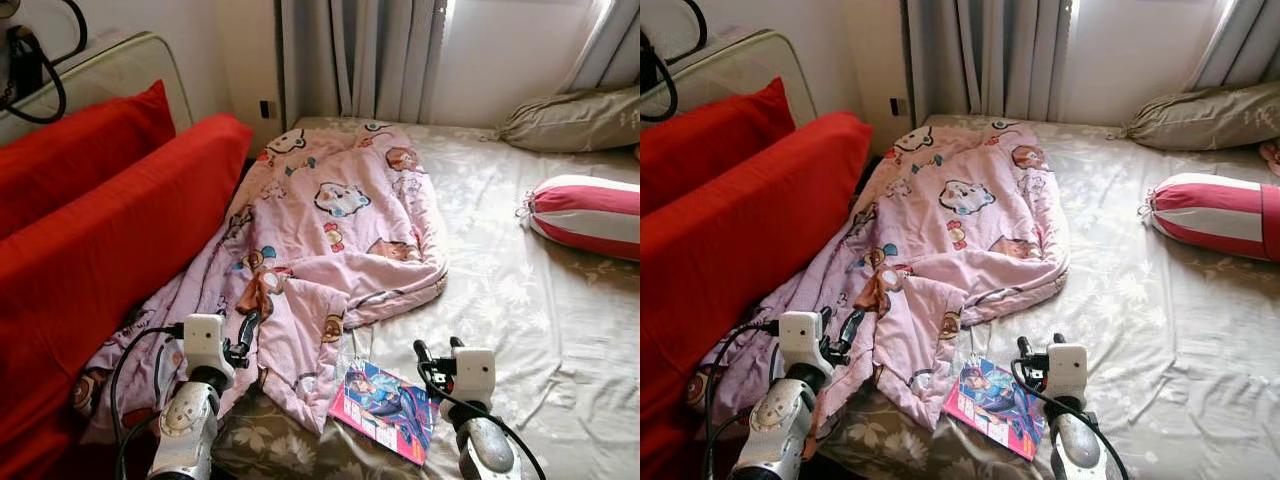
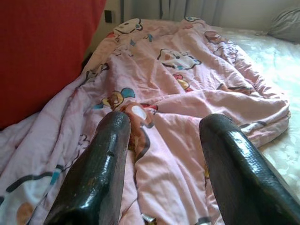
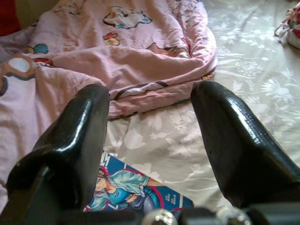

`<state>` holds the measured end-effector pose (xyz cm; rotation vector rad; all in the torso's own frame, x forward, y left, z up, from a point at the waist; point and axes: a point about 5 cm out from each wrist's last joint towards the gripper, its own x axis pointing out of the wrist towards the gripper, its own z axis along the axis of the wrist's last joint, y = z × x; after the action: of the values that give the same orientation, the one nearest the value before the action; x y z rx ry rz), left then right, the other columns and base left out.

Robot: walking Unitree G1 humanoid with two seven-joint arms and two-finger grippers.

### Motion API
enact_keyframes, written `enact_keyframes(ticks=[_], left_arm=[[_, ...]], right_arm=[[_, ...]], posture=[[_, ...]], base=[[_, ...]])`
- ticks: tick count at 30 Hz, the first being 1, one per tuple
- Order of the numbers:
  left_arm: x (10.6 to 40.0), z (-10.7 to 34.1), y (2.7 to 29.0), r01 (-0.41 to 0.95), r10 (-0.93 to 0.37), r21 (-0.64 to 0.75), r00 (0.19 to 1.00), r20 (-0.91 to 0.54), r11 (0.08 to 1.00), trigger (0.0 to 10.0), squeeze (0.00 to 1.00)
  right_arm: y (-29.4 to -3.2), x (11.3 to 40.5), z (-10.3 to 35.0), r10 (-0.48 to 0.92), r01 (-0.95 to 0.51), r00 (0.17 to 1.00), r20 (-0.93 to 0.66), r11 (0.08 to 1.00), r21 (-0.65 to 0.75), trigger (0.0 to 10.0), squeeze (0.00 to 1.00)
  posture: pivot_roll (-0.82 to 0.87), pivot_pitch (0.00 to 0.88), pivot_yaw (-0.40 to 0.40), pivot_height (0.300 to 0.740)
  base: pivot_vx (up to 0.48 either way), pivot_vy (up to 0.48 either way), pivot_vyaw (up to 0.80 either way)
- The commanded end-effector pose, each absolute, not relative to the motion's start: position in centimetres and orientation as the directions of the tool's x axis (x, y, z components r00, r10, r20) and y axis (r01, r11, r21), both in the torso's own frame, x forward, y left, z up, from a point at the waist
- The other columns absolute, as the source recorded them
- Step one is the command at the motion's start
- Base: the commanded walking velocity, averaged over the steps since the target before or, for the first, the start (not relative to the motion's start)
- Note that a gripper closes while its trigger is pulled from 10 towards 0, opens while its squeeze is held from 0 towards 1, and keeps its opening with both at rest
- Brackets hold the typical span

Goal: Clean up the room

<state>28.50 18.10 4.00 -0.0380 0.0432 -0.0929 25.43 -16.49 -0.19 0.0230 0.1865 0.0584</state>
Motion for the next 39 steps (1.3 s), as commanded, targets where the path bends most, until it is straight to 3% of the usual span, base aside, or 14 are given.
enact_keyframes(ticks=[1,39], left_arm=[[28.4,4.0,18.6,0.083,-0.085,-0.037,0.995,-0.053,0.996,10.0,0.00],[28.6,4.0,17.7,0.104,-0.107,-0.033,0.990,-0.095,0.994,10.0,0.00]], right_arm=[[-16.3,25.3,-0.1,0.062,-0.055,0.983,-0.171,0.998,0.043,10.0,0.00],[-14.8,26.4,0.2,0.092,-0.074,0.970,-0.224,0.994,0.085,10.0,0.00]], posture=[[0.03,0.005,0.002,0.651],[0.04,0.075,0.002,0.641]], base=[[0.000,0.000,0.00],[0.000,0.000,0.00]])
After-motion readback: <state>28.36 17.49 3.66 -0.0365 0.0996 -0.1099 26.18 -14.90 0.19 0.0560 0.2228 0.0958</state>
